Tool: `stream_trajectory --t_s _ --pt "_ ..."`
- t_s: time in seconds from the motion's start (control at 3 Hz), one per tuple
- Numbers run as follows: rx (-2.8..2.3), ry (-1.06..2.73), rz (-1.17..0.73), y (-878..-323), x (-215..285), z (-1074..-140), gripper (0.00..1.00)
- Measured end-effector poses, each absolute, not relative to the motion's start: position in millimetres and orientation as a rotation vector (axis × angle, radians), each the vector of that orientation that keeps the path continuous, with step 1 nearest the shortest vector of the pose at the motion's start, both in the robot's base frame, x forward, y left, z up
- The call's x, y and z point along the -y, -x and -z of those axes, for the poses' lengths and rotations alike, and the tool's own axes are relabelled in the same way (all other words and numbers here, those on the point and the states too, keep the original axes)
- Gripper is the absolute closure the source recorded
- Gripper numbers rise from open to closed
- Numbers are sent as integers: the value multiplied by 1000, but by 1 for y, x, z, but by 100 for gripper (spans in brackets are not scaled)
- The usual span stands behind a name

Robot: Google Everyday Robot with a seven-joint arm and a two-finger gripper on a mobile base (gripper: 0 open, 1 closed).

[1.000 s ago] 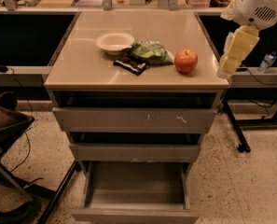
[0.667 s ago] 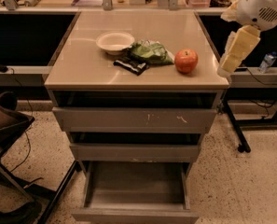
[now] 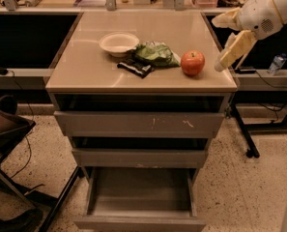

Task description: Place apple into bottom drawer

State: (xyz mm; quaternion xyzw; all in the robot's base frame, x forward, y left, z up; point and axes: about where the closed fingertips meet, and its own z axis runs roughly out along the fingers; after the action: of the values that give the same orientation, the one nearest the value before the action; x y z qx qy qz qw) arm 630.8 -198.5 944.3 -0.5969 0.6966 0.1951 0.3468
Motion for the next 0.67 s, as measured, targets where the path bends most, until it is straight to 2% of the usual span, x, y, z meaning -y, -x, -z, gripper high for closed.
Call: stream_trajectory --t_s 0.67 --pt "-1743 1471 -566 -650 196 -949 0"
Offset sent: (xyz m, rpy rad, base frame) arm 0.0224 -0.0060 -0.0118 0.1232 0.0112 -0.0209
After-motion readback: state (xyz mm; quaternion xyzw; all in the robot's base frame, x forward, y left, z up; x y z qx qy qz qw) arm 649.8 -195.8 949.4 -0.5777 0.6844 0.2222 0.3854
